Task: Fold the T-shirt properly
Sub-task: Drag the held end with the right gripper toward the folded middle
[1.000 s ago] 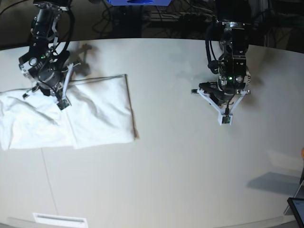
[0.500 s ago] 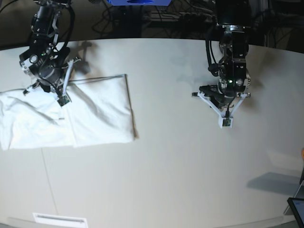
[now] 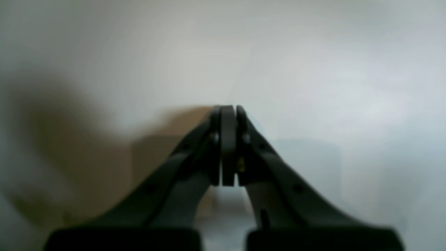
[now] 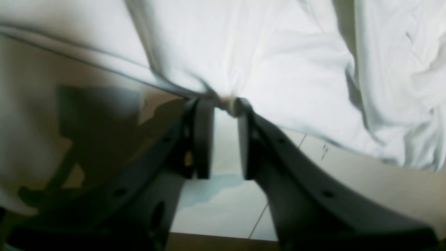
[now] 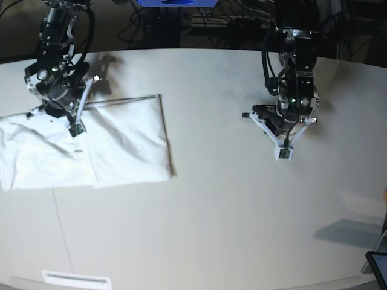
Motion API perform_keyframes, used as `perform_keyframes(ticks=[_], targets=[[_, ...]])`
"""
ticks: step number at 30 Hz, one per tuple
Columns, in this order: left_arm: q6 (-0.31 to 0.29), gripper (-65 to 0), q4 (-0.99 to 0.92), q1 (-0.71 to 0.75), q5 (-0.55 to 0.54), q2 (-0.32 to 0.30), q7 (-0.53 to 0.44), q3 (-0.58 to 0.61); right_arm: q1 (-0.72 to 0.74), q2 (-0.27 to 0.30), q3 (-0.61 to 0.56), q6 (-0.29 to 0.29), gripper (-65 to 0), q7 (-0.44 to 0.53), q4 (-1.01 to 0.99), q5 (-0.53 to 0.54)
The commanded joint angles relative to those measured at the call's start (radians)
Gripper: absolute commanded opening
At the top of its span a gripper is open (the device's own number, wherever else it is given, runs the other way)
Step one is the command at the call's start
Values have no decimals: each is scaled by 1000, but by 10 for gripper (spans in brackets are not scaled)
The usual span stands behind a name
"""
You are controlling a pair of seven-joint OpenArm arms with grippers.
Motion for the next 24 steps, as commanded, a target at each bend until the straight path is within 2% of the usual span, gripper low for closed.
perform_keyframes(ticks=[1, 4, 8, 11, 13, 16, 22, 24], targets=[[-24, -650, 54, -15, -5, 2, -20, 0, -6, 1, 4, -15, -428, 11, 15, 0], [-57, -650, 111, -15, -5, 36, -20, 1, -18, -2, 6, -24, -363, 9, 18, 0], [-102, -650, 128, -26, 1, 79, -20, 1, -29, -29, 29, -26, -357, 18, 24, 0], [-100, -650, 125, -26, 6, 90, -19, -5, -31, -29, 40, -21, -358, 34, 38, 1], [-97, -650, 116, -19, 18, 84, -14, -11, -57, -29, 32, -12, -358, 81, 47, 1], [-53, -650, 64, 1, 142, 59, -15, -9, -101, -29, -20, 83, -358, 156, 47, 4], [-51, -650, -22, 34, 448, 61, -19, -11, -175, -29, -180, 83, -360, 271, 48, 3], [-51, -650, -44, 46, 515, 62, -19, -12, -189, -28, -218, 83, -360, 308, 50, 1]])
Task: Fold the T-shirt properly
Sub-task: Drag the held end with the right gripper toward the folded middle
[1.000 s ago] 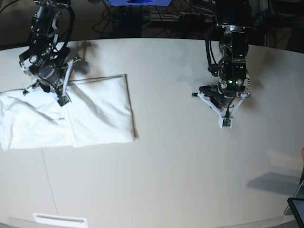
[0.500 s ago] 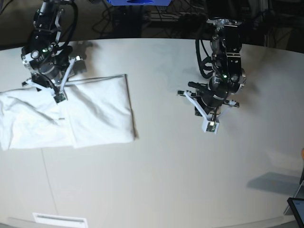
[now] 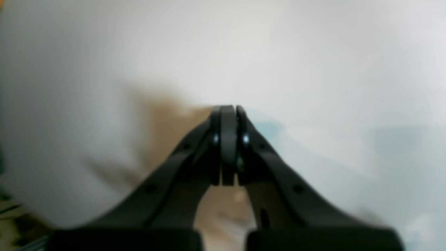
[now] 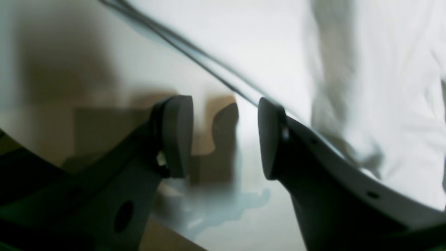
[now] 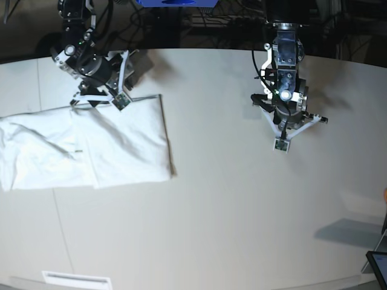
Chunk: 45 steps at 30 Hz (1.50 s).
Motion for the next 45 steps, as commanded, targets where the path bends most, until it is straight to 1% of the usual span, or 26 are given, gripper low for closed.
perform_keyframes(ticks=[1, 3, 11, 18, 22, 35, 45], targets=[[-4, -650, -3, 9, 21, -5, 21, -3, -8, 1, -14, -1, -360, 34, 19, 8], [-4, -650, -1, 13, 35, -5, 21, -3, -8, 1, -32, -1, -360, 51, 19, 8], [-4, -650, -1, 17, -5, -7, 21, -3, 29, 1, -46, -1, -360, 51, 15, 8], [-4, -650, 3, 17, -20, -5, 21, -3, 52, 1, -101, -1, -360, 48, 12, 6], [-4, -650, 3, 17, -20, -7, 21, -3, 67, 1, -101, -1, -360, 15, 7, 6], [-4, -650, 5, 30, -20, -7, 21, -3, 107, 1, -101, -1, -358, 18, -41, 6], [-4, -650, 3, 30, -20, -7, 21, -3, 110, 1, -101, -1, -360, 18, -76, 6]])
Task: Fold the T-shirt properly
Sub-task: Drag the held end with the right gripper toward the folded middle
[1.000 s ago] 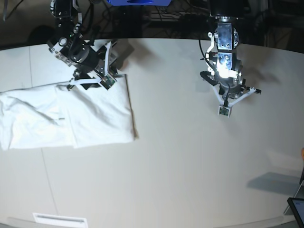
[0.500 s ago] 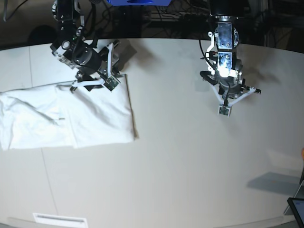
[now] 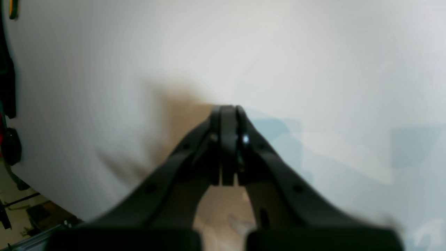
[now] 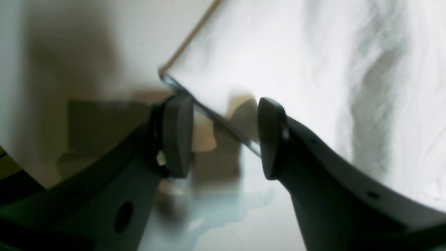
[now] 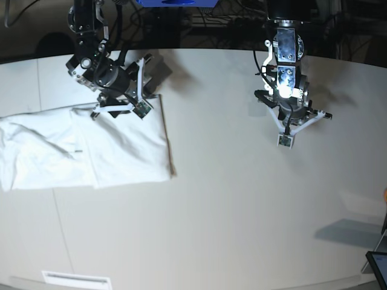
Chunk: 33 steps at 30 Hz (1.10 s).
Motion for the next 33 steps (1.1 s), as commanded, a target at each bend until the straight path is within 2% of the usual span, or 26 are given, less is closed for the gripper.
perform_keyframes(ticks=[1, 3, 6, 9, 11, 15, 20, 24, 27, 29, 33], targets=[[-11, -650, 1, 7, -33, 1, 25, 1, 5, 1, 0, -1, -361, 17, 14, 13], [-11, -650, -1, 7, -33, 1, 25, 1, 5, 1, 0, -1, -396, 17, 14, 13], [-11, -650, -4, 7, -33, 1, 25, 1, 5, -1, 0, -1, -515, 16, 14, 13], [-11, -650, -5, 7, -33, 1, 25, 1, 5, -1, 0, -1, -589, 16, 14, 13], [-11, -650, -5, 7, -33, 1, 25, 1, 4, -1, 0, -1, -593, 14, 14, 13], [-11, -650, -5, 5, -33, 1, 25, 1, 4, -2, -3, -1, -595, -60, 32, 13], [-11, -650, -7, 1, -33, 1, 25, 1, -12, -2, -68, -1, -596, -122, 78, 13], [-11, -650, -7, -2, -33, 1, 25, 1, -18, -27, -101, -1, -601, -132, 80, 13], [-11, -650, -7, -2, -33, 1, 25, 1, -24, -33, -104, -1, -634, -132, 80, 13], [-11, -650, -7, -2, -33, 0, 25, 1, -25, -36, -103, -1, -624, -125, 83, 13], [-11, -650, -7, -1, -33, -2, 25, 1, -21, -24, -104, -101, -589, -125, 95, 13]])
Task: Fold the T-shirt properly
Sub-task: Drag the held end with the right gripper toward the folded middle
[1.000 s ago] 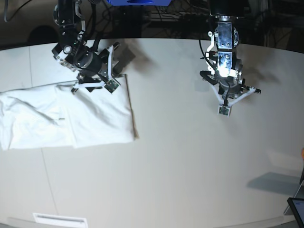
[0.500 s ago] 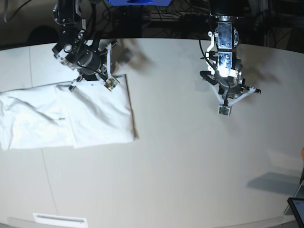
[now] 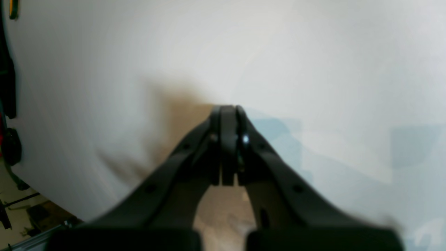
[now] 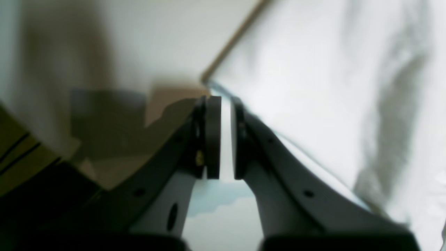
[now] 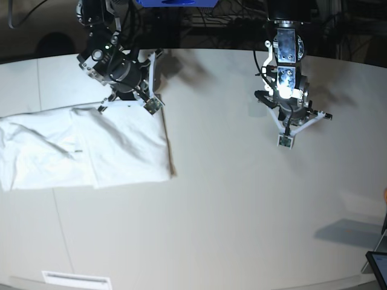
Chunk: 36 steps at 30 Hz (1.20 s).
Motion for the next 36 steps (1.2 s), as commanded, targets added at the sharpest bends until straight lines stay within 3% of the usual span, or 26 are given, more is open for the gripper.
perform_keyframes(ticks=[1, 5, 10, 11, 32, 34, 36], targets=[[-11, -650, 0, 2, -33, -2, 25, 1, 6, 13, -2, 6, -589, 17, 20, 12], [-11, -650, 0, 0, -33, -2, 25, 1, 6, 36, -3, 6, -577, 17, 20, 12], [-11, -650, 0, 0, -33, -2, 25, 1, 6, 54, -2, 3, -335, 29, 20, 12], [-11, -650, 0, 0, -33, -2, 25, 1, 4, 54, -2, 3, -312, 49, 20, 12], [-11, -650, -2, 0, -33, -2, 25, 1, 61, 54, -2, 3, -313, 89, -70, 13], [-11, -650, -2, 0, -33, -2, 25, 1, 64, 54, -2, 3, -335, 89, -76, 13], [-11, -650, -2, 0, -33, -2, 25, 1, 64, 54, -2, 3, -406, 89, -81, 13]])
